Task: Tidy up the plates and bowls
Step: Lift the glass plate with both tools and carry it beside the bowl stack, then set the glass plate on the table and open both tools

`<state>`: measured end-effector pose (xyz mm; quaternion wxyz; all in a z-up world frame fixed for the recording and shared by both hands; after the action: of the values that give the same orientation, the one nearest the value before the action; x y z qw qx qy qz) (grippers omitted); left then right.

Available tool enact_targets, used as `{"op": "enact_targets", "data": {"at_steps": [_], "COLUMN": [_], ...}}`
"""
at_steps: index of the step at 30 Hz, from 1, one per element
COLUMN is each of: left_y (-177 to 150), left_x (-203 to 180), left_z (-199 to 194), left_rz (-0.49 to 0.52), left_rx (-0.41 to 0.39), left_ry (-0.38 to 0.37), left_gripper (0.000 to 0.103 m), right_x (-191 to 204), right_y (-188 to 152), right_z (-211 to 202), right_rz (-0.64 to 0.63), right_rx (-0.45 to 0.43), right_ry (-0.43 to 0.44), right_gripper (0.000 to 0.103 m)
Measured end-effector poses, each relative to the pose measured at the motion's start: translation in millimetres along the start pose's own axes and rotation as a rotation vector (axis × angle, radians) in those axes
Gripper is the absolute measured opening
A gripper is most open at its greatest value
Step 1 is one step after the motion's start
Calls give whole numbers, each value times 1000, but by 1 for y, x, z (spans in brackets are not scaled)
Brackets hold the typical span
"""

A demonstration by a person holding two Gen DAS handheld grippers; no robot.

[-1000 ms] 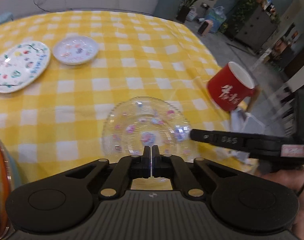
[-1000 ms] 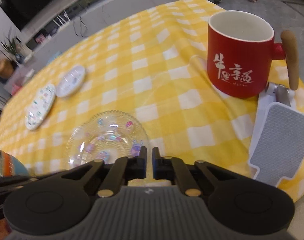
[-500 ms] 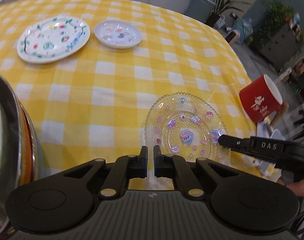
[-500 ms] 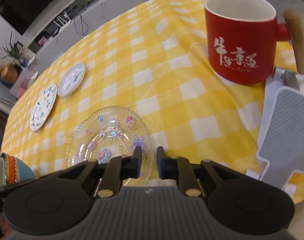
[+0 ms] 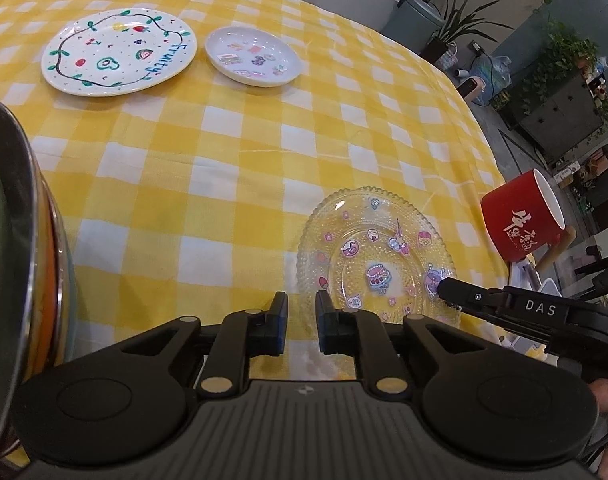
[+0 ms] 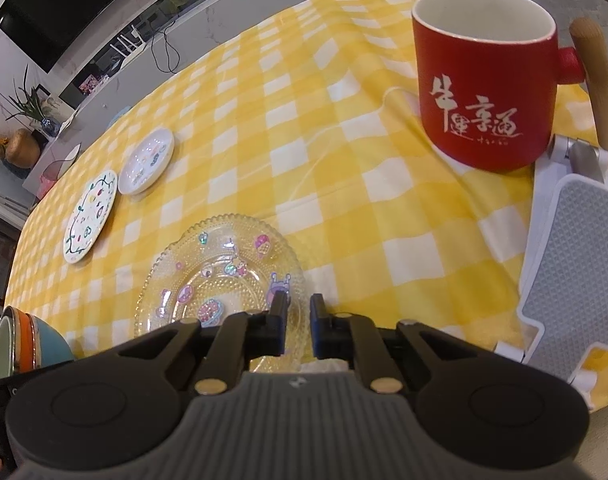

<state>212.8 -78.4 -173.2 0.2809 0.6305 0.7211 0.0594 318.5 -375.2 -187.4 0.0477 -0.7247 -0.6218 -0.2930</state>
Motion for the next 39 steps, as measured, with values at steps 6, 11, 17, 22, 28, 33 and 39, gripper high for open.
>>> {"op": "enact_targets", "data": {"at_steps": [6, 11, 17, 22, 28, 33, 39], "left_y": [-2, -1, 0, -9, -26, -38, -42], "left_x": [-2, -7, -9, -9, 0, 13, 19], "left_z": [2, -8, -29, -43, -49, -49, -53], "left_rz": [-37, -10, -5, -10, -36, -76, -77], "left_rx": [-18, -30, -52, -52, -27, 1, -6], "left_ry": [-23, -7, 15, 20, 55, 74, 110], "left_gripper": [10, 11, 11, 13, 14, 14, 14], "right_x": [1, 4, 12, 23, 36, 47, 59], "right_y": [-1, -1, -3, -7, -15, -23, -31], "right_z": [0, -3, -5, -8, 1, 10, 19], "right_rz": [-8, -23, -30, -69, -111, -126, -163], "right_rx": [-9, -18, -6, -2, 33, 61, 64], "right_ry": [-6, -1, 39, 55, 65, 73, 60], "right_gripper": [10, 10, 10, 10, 10, 10, 10]}}
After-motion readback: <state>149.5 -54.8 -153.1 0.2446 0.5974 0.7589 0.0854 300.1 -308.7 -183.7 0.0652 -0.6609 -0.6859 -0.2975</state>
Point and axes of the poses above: each gripper's, at about its wrist camera, not at the fingertips, and z roughly the way its jaws point, x to its left, y to its top, the point moved 8 cm from there along z, roughly the way its jaws point, and after that the axes turned 12 degrees about z, right-handed, at the moved point
